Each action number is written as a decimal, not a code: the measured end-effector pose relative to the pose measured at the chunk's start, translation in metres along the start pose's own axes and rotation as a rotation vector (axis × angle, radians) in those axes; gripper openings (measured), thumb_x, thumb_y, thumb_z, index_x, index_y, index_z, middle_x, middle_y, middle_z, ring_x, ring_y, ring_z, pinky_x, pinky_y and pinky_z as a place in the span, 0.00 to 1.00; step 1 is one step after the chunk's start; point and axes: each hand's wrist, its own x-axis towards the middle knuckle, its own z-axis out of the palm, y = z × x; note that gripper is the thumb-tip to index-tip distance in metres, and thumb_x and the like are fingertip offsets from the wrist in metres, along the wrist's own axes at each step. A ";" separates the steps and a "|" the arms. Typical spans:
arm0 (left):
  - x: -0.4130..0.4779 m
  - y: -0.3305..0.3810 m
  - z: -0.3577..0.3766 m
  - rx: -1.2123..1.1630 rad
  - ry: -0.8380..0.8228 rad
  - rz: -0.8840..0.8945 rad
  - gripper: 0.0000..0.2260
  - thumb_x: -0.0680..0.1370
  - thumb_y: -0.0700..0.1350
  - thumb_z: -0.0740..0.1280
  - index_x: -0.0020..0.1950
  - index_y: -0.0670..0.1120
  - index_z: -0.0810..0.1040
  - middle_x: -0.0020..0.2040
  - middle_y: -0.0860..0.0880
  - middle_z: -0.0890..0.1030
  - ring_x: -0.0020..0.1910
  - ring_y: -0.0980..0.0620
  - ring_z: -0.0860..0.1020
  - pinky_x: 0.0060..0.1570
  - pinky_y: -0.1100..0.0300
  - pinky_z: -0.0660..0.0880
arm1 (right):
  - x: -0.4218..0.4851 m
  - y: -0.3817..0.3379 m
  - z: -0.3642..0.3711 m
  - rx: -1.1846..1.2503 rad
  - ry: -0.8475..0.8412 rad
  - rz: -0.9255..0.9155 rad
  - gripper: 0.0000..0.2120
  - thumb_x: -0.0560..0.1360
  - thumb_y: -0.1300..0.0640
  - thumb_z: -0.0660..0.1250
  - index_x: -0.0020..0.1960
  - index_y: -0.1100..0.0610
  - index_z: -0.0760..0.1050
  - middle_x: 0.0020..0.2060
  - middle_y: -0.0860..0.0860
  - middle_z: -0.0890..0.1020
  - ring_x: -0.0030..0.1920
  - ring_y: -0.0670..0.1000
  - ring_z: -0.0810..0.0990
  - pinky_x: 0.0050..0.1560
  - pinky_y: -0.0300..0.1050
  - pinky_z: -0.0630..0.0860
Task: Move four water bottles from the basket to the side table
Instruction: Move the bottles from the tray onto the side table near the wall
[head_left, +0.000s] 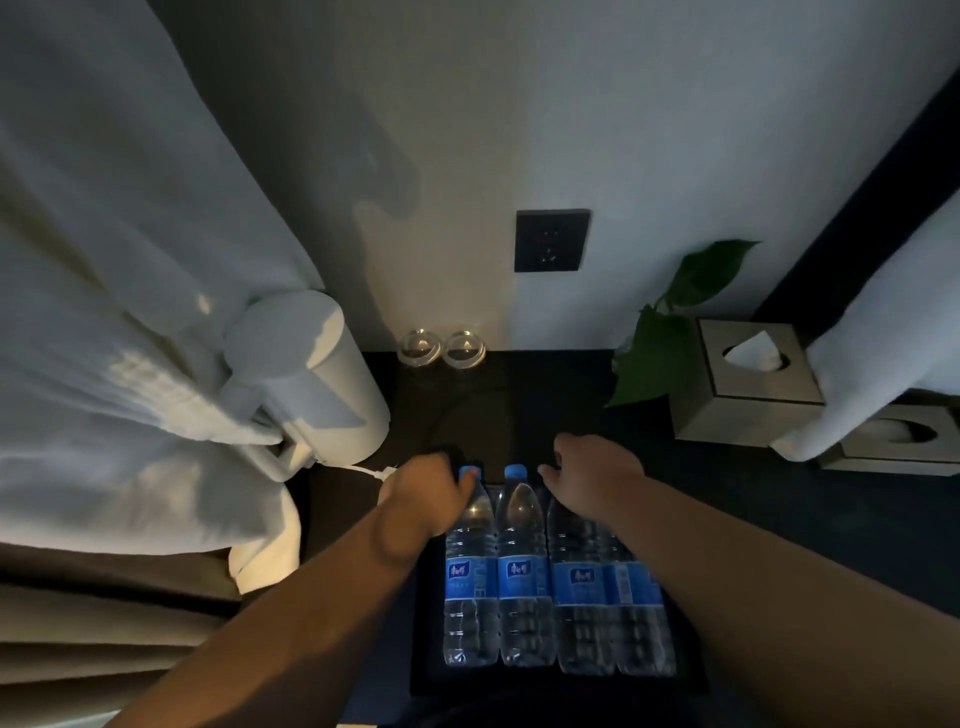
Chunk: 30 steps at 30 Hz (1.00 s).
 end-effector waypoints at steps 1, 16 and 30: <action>0.003 0.000 0.001 0.007 -0.024 0.023 0.22 0.80 0.64 0.57 0.56 0.48 0.78 0.53 0.45 0.83 0.53 0.44 0.80 0.49 0.53 0.74 | 0.003 -0.007 0.001 -0.026 -0.018 -0.006 0.19 0.78 0.34 0.61 0.57 0.47 0.73 0.41 0.45 0.76 0.40 0.47 0.76 0.36 0.47 0.74; 0.029 -0.002 0.005 -0.130 -0.211 0.006 0.17 0.78 0.60 0.64 0.40 0.48 0.79 0.38 0.48 0.78 0.37 0.52 0.77 0.31 0.60 0.66 | 0.034 -0.064 0.019 -0.254 -0.193 -0.049 0.22 0.78 0.31 0.54 0.46 0.48 0.75 0.39 0.49 0.79 0.38 0.51 0.78 0.36 0.49 0.72; 0.015 0.007 -0.047 -0.151 -0.323 0.047 0.20 0.74 0.63 0.62 0.42 0.47 0.79 0.41 0.47 0.79 0.41 0.50 0.77 0.34 0.57 0.67 | 0.009 -0.066 -0.029 0.052 -0.444 -0.035 0.25 0.73 0.36 0.66 0.55 0.57 0.79 0.42 0.50 0.78 0.47 0.52 0.80 0.45 0.47 0.76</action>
